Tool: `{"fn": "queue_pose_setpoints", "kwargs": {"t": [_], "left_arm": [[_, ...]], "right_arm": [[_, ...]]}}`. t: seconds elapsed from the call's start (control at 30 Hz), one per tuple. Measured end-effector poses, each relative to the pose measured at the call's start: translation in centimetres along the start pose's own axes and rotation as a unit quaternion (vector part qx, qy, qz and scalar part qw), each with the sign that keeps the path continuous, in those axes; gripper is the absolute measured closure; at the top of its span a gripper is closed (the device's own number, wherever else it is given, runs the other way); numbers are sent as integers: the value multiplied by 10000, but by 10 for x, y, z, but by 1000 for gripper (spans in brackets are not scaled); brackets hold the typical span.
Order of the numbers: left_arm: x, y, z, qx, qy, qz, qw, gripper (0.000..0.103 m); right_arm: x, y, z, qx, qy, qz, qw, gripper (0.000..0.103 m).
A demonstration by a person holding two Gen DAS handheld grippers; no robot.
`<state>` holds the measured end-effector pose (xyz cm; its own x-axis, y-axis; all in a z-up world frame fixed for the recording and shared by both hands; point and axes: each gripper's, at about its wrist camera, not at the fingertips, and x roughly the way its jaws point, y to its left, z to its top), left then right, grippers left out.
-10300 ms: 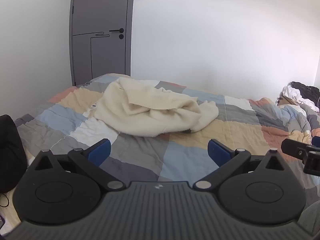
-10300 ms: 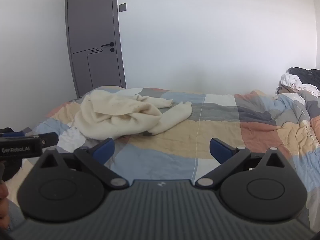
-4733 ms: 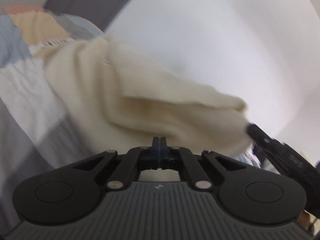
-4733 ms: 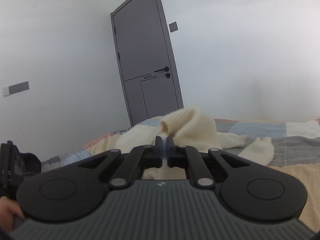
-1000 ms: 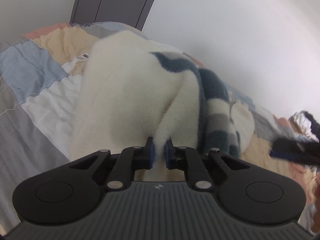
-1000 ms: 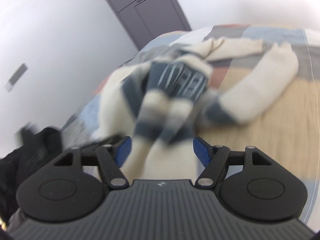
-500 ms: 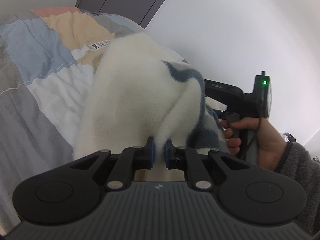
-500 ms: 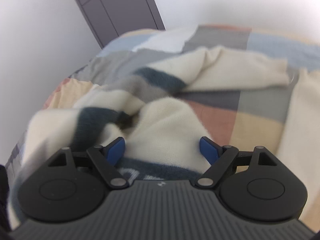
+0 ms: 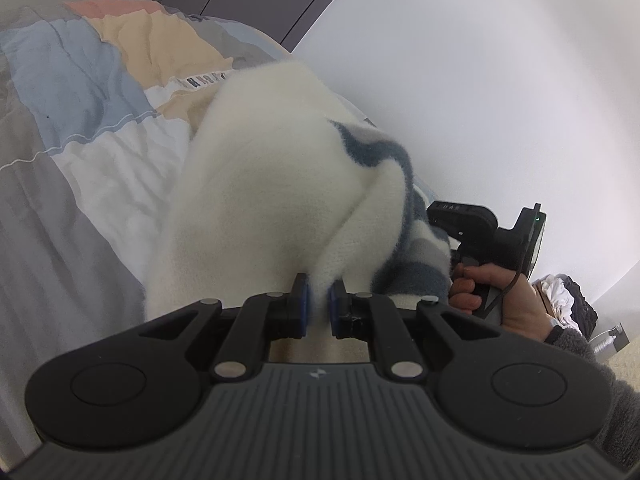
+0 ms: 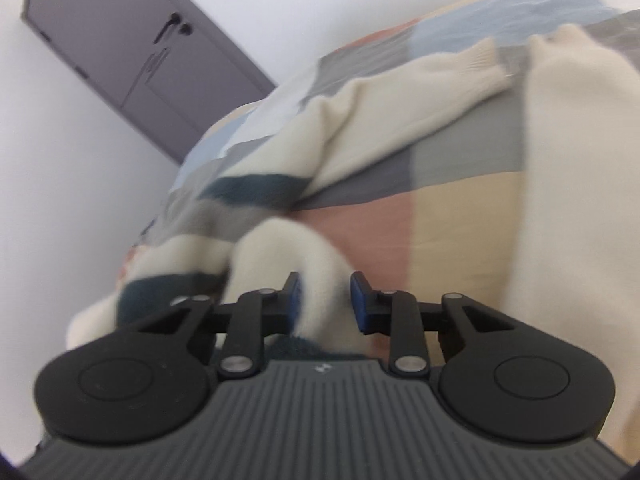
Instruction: Fold large clothes
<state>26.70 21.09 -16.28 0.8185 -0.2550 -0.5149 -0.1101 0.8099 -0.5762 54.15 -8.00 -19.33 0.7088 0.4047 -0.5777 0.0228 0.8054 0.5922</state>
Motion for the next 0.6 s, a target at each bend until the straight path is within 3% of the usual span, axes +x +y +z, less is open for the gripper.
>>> {"fn": "queue_pose_setpoints", "kwargs": {"t": [0.13,0.23,0.3,0.33,0.4,0.6], "left_arm": [[0,0,-1,14,-9,31,10000,90],[2,0,-1,5,5,41,10000,90],[3,1,-1,-24,14,18,10000,90],[3,2,0,-28,14,4,10000,90],[3,2,0,-3,21,-33,10000,90],[-7,-5,-1,122,-115,-237,9996,91]], "right_arm": [[11,18,-8,-740,280,-412,9960,72],[19,25,-8,-910,465,-519,9934,72],[20,29,-7,-1074,567,-559,9910,76],[19,32,-6,-1186,584,-548,9897,83],[11,36,-4,-1326,497,-590,9882,90],[-42,51,3,-1678,-182,-655,9835,93]]}}
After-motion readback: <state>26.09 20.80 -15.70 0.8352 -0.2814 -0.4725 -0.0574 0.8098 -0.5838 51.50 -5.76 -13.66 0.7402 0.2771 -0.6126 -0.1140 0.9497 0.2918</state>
